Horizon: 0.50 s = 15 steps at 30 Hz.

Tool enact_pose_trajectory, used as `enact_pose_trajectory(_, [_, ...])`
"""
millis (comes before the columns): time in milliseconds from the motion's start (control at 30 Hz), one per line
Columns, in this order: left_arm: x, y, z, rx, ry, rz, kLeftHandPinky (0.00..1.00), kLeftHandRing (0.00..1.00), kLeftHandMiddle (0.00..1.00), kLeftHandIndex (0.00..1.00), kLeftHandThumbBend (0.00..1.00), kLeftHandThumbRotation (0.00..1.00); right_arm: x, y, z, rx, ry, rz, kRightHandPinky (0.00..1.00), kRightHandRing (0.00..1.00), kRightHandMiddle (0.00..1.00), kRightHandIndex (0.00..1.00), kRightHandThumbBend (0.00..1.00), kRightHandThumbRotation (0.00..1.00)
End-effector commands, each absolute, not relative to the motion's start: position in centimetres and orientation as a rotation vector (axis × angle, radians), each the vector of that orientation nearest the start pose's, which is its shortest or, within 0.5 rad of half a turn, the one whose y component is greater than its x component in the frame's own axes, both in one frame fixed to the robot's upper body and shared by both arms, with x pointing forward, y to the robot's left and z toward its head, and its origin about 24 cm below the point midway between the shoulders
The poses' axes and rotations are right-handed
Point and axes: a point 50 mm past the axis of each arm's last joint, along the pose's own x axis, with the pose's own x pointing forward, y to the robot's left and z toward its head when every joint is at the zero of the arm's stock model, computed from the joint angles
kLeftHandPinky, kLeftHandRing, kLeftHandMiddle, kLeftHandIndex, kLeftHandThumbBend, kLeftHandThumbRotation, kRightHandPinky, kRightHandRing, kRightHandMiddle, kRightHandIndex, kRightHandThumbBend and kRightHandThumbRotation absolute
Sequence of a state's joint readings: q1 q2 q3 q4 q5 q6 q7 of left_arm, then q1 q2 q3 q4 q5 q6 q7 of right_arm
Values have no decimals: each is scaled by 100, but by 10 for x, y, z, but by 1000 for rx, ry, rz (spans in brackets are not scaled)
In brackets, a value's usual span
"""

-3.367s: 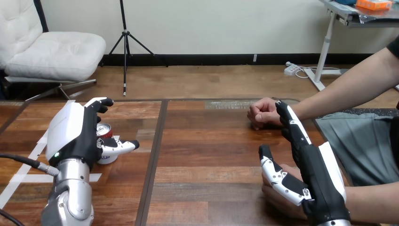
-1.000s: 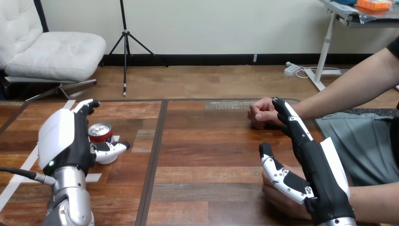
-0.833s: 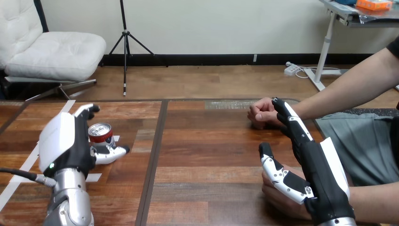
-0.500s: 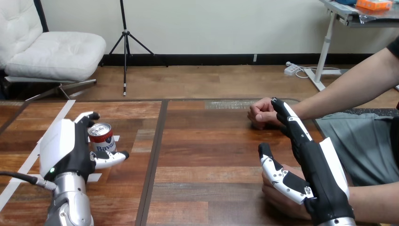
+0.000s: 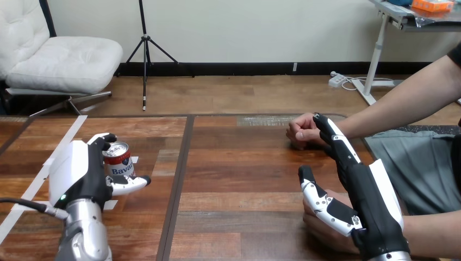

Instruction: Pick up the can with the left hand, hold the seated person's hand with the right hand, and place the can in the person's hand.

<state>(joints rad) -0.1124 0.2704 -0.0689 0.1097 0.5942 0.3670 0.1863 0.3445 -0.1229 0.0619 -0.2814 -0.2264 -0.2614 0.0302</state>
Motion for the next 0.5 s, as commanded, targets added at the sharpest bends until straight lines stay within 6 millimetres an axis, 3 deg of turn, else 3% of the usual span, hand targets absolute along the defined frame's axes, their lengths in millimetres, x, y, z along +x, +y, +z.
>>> enact_pose_trajectory(0, [290,208,57,904,147,288,64,76,80,79,76,5,190,-160,76,-349,-279,77,97,97,97,95,14,2])
enact_pose_trajectory(467, [296,210,56,906,156,293,64,75,80,78,75,5,190,-160,75,-341,-283,83,98,98,97,95,14,3])
